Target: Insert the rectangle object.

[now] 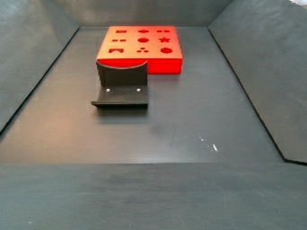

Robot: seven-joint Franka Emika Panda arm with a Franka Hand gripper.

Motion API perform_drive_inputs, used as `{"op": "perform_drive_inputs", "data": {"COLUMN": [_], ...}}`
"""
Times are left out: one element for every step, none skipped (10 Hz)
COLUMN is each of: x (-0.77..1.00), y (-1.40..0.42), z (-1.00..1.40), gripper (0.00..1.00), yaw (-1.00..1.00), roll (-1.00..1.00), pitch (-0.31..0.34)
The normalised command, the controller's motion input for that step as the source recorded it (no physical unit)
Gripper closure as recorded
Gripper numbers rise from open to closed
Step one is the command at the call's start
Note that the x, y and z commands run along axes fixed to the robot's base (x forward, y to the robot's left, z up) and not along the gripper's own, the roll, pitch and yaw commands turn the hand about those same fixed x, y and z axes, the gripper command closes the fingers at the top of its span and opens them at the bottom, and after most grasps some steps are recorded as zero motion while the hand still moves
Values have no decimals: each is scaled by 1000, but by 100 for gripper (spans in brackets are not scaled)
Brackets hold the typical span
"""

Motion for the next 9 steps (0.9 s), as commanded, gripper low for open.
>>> {"op": "perform_drive_inputs", "data": {"x": [163, 31, 37, 60, 54, 46, 346, 563, 180], "y": [0, 0, 0, 0, 0, 0, 0, -20, 63], "z": [-209, -163, -194, -234, -263, -277, -280, -303, -277], "gripper": [100, 100, 100, 100, 100, 100, 100, 100, 100], "yaw": [-940, -1000, -1000, -1000, -1000, -1000, -703, -354, -477], "roll": [57, 39, 54, 90, 107, 119, 184, 233, 304], "pitch": [-89, -119, -103, -79, -60, -47, 0, 120, 234]}}
